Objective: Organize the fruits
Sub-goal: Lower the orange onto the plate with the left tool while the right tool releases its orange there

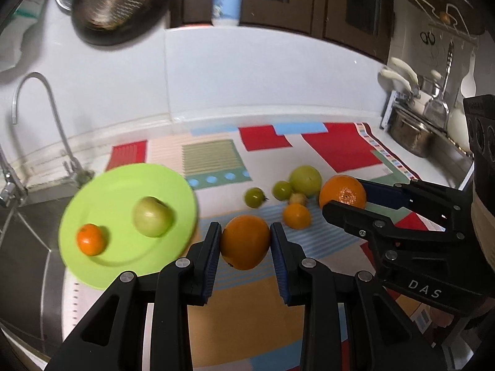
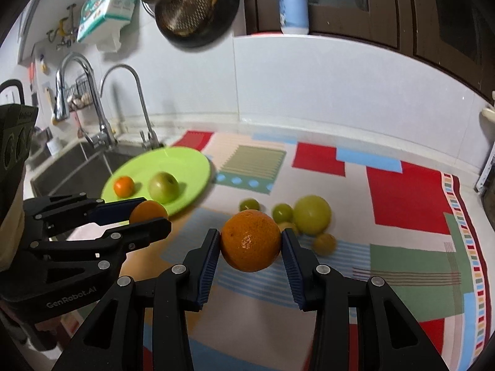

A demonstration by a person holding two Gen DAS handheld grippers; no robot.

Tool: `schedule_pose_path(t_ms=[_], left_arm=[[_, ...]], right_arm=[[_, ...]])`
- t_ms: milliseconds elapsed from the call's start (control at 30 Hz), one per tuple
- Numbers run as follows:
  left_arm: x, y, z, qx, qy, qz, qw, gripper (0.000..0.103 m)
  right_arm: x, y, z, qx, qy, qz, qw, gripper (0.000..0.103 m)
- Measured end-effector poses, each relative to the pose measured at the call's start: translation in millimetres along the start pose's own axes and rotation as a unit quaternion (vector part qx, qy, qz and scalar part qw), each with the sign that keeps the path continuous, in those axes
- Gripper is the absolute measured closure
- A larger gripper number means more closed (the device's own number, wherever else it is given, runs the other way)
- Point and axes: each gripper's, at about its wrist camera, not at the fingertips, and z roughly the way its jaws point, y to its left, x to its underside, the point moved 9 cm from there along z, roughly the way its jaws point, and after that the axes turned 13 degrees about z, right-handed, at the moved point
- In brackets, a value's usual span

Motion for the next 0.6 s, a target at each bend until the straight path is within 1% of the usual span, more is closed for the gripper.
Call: schedule_pose_path(t_ms=[267,433,600], left_arm=[[6.2,49.4,-22.1,-0.047,-0.010,-0.008,0.9988,0.071],[7.7,80.1,-26.7,-0.069,-0.013,-0.012,0.9974,0.071],[5.9,110.8,-23.1,-0.089,-0.014,-0.014,0.9959,0.071]], right_arm=[[-17.8,41.4,5.7,-0.021,-0.021,0.007,1.000,0.061],[-28.7,67.1,17.8,-0.040,-0.027,0.005,0.999,0.061],[-40.2,93.8,39.7,-0.060,-0.022,-0.001,0.998,0.061]])
